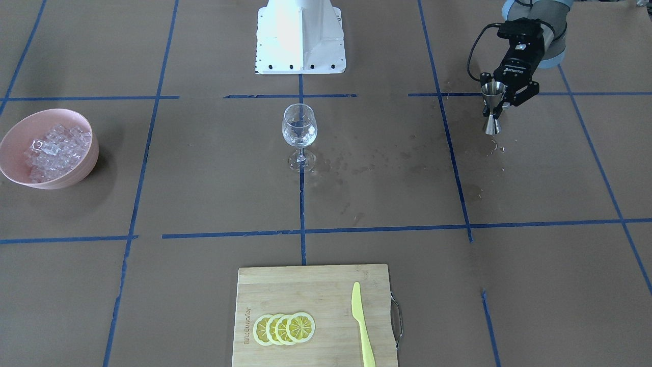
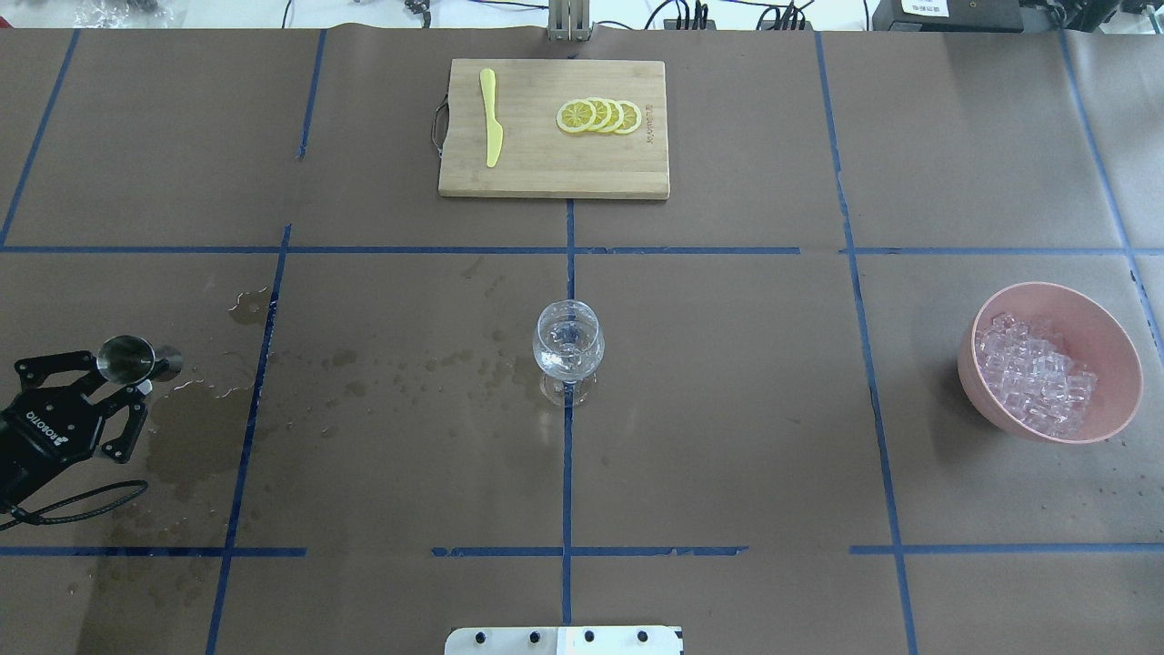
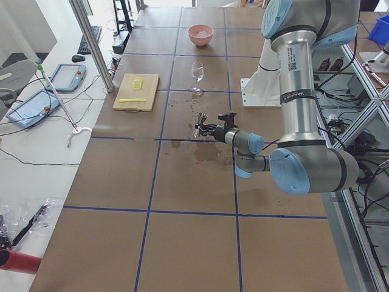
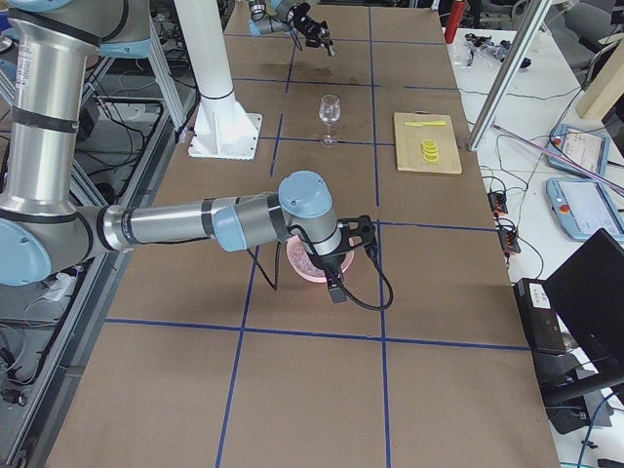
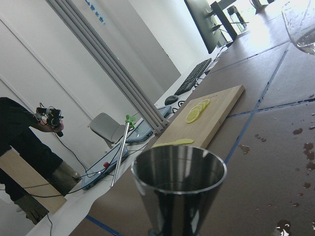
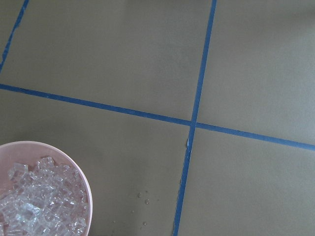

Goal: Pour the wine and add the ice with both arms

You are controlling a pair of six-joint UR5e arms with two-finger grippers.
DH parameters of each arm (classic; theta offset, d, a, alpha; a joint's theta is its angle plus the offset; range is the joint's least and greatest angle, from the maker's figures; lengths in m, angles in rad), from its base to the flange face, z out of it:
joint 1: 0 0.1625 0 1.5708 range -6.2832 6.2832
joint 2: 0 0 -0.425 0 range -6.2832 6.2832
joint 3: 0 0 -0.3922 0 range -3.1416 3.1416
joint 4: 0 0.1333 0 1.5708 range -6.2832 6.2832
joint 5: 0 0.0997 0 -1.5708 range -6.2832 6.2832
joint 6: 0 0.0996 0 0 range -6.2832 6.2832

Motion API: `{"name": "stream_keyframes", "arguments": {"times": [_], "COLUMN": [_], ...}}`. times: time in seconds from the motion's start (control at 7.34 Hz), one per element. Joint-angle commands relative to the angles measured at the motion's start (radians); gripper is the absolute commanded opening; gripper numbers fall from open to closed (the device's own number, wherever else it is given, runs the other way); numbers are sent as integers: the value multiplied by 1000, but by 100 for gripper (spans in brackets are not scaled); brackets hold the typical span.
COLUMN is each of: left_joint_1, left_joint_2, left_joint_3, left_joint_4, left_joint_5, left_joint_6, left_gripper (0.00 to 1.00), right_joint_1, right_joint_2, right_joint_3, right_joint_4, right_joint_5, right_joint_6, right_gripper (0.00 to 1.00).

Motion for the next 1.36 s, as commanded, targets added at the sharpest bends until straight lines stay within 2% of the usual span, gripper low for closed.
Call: {"name": "stream_keyframes", "arguments": {"times": [0.0,0.41,0.82,1.23], "left_joint_1": [8,11,12,15], "left_joint_2": [-2,-15,-36,-82], "left_joint_3": [76,100,141,181], "left_joint_4": [4,7,12,50], "left_joint_5": [-24,-26,-18,37], "left_joint_6": [-392,-584,-599,-593], "left_gripper": [0,0,0,0], "right_joint_1": [0,0,0,0], "right_joint_2": [3,3,3,3], "right_joint_3": [1,3,4,6], "right_joint_4": [2,2,2,2], "right_joint_5": [0,0,0,0], "right_joint_6": [1,1,3,3], "right_gripper": [100,100,100,100]}}
